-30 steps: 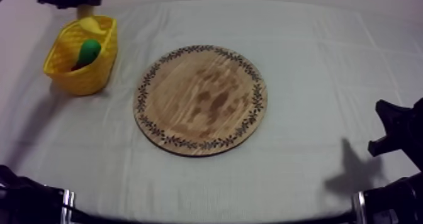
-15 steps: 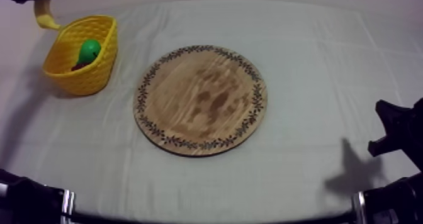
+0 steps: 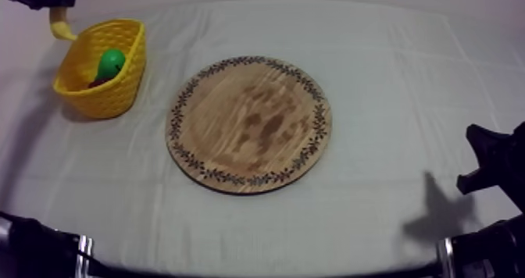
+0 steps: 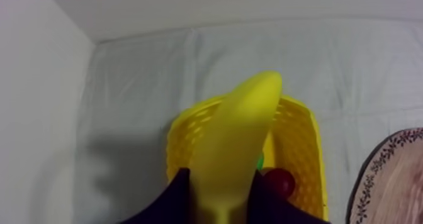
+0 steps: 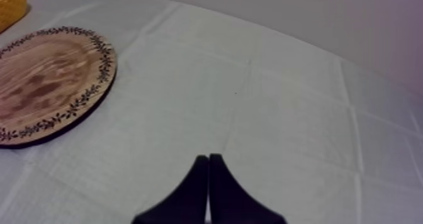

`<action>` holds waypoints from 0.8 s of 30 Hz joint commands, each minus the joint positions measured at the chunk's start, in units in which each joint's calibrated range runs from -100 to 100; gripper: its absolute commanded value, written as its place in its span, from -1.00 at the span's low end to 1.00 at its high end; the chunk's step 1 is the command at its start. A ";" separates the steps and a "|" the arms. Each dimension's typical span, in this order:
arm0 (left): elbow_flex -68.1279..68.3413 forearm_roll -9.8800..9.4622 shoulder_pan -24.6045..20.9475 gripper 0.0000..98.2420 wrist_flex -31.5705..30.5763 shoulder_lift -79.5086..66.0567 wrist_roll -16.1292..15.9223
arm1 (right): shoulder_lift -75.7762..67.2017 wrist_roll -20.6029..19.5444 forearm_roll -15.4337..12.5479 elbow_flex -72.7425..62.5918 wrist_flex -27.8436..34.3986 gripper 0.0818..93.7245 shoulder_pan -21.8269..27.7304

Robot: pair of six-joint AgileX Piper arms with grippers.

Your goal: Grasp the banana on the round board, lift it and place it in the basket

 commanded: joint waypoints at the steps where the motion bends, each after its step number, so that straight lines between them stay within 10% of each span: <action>1: -0.55 -0.03 -0.03 -0.71 -0.23 2.06 0.21 | 0.00 -0.02 0.00 -0.03 0.01 -0.99 0.00; 24: -5.09 -1.31 1.20 -0.77 -2.83 22.61 2.14 | 0.00 -0.03 0.00 -0.03 0.01 -0.99 0.00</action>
